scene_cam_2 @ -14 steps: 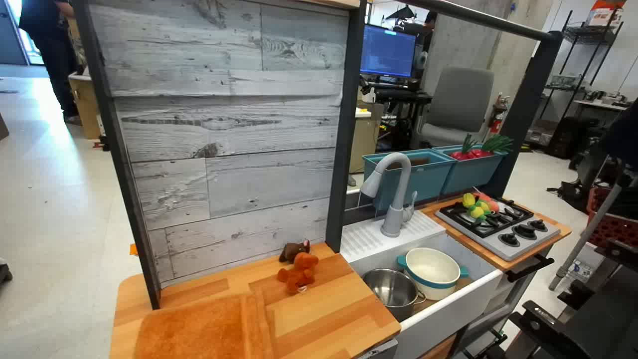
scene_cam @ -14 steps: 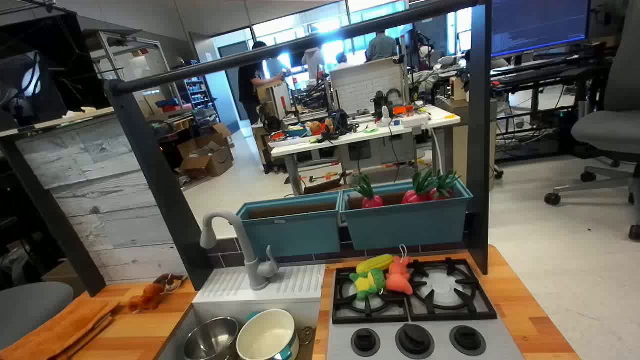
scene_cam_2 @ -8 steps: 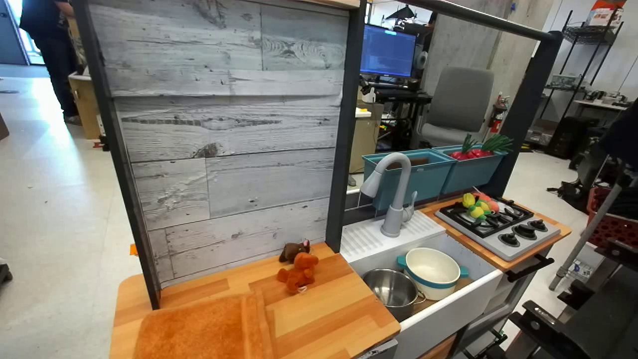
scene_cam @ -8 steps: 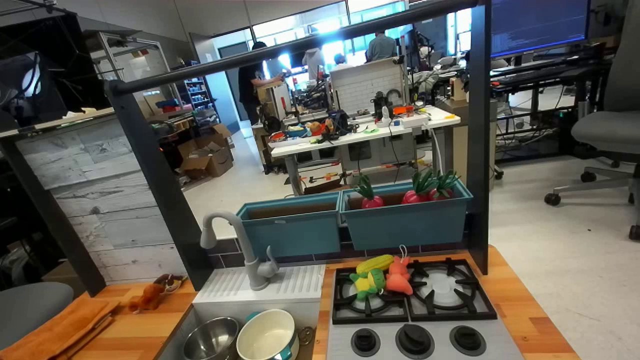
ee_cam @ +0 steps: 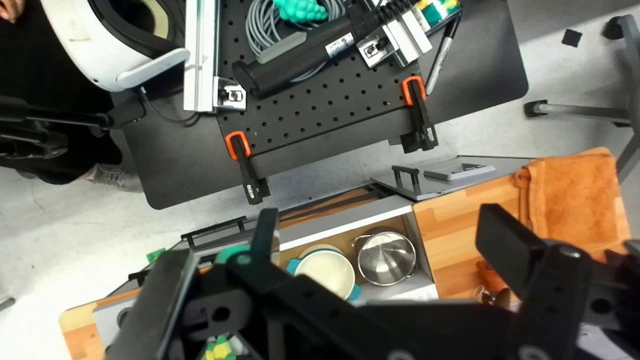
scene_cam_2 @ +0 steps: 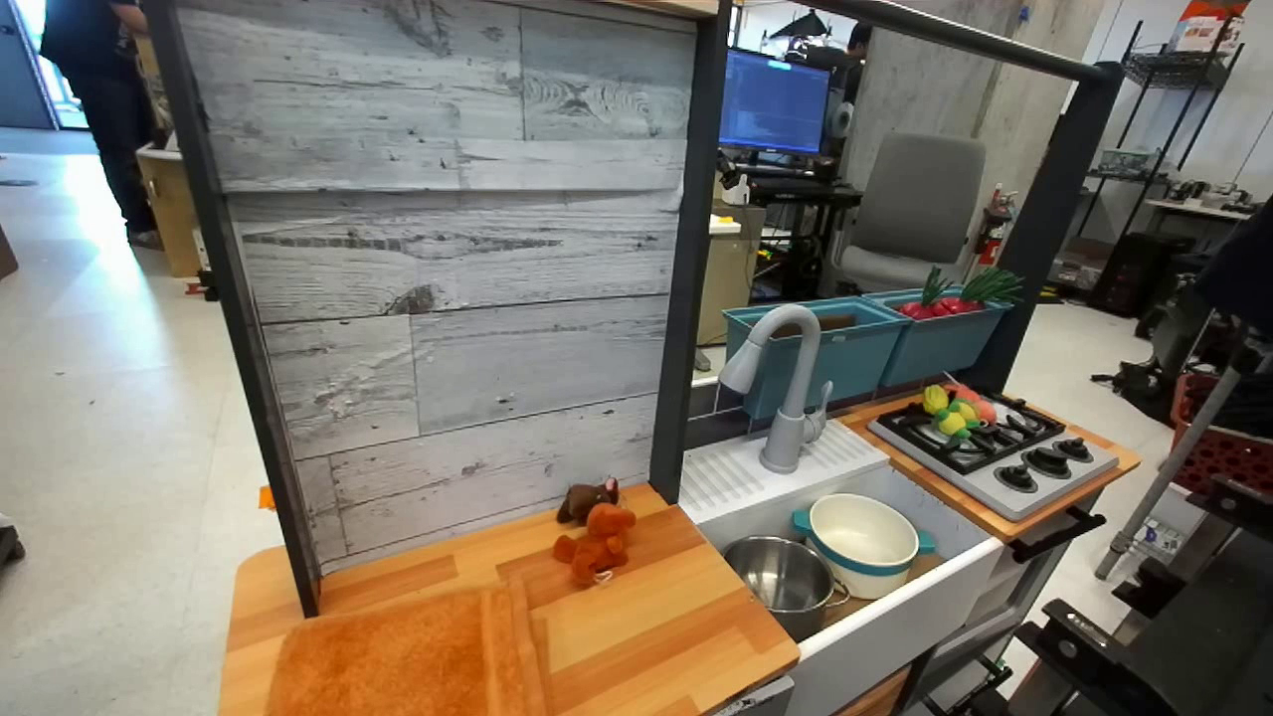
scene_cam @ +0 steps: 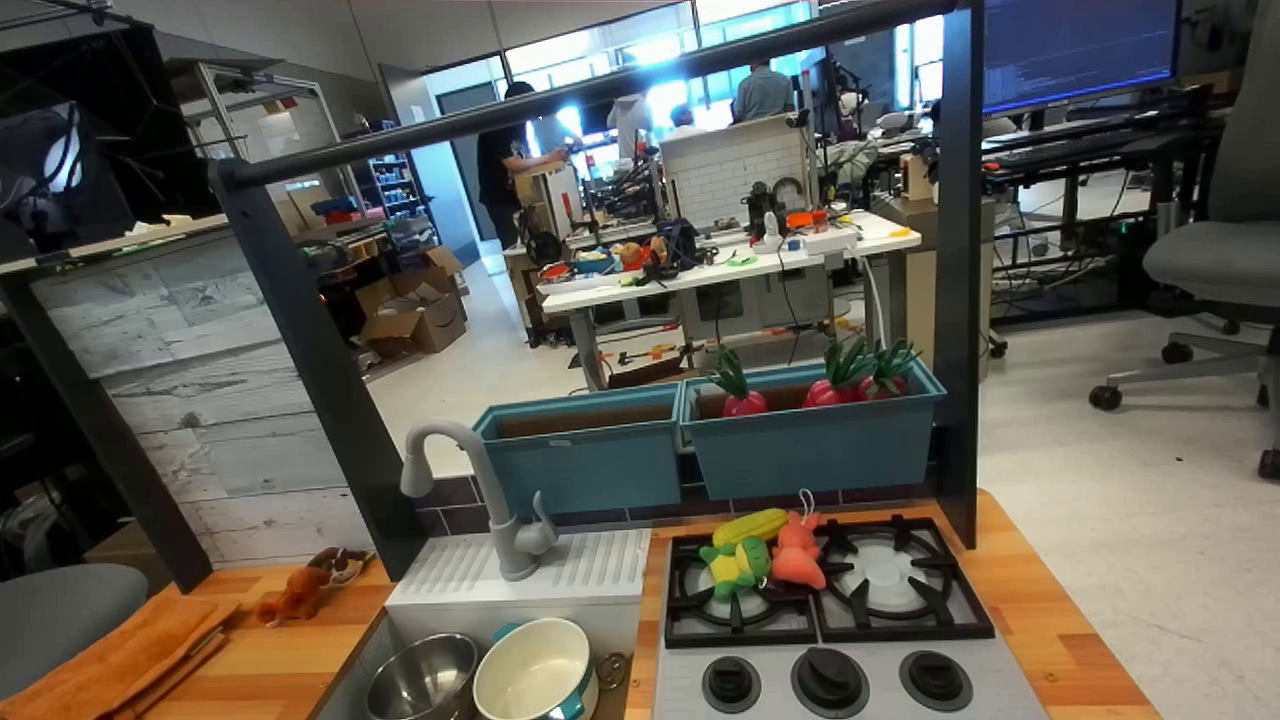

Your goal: Put each plushy on the counter in a pot inside the sink and then move the plushies on the stove to the counter

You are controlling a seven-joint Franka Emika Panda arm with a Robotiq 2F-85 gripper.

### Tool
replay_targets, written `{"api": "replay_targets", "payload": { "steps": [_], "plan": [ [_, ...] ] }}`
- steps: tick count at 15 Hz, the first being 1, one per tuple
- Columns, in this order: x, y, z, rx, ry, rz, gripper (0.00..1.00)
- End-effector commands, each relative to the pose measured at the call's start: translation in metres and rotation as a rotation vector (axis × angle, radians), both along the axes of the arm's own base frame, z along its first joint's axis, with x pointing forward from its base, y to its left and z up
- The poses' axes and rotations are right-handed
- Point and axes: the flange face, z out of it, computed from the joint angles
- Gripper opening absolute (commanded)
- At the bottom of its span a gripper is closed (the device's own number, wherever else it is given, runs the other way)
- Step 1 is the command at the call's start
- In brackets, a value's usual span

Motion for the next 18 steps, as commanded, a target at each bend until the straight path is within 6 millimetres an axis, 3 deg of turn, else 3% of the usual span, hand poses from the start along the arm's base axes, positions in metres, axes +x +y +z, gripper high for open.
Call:
{"api": "replay_targets", "payload": {
  "steps": [1, 2, 3, 4, 8, 17, 18],
  "plan": [
    [-0.007, -0.002, 0.018, 0.023, -0.097, 0.001, 1.0],
    [0.004, -0.001, 0.013, -0.099, 0.03, -0.047, 1.0],
    [0.013, -0.001, 0.002, -0.124, 0.037, -0.074, 1.0],
    [-0.004, -0.004, 0.011, -0.055, -0.014, -0.035, 1.0],
    [0.009, 0.002, -0.005, -0.098, 0.032, -0.063, 1.0],
    [0.012, 0.001, -0.004, -0.099, 0.03, -0.066, 1.0],
    [0.006, 0.005, -0.006, -0.098, -0.045, -0.101, 1.0]
  ]
}}
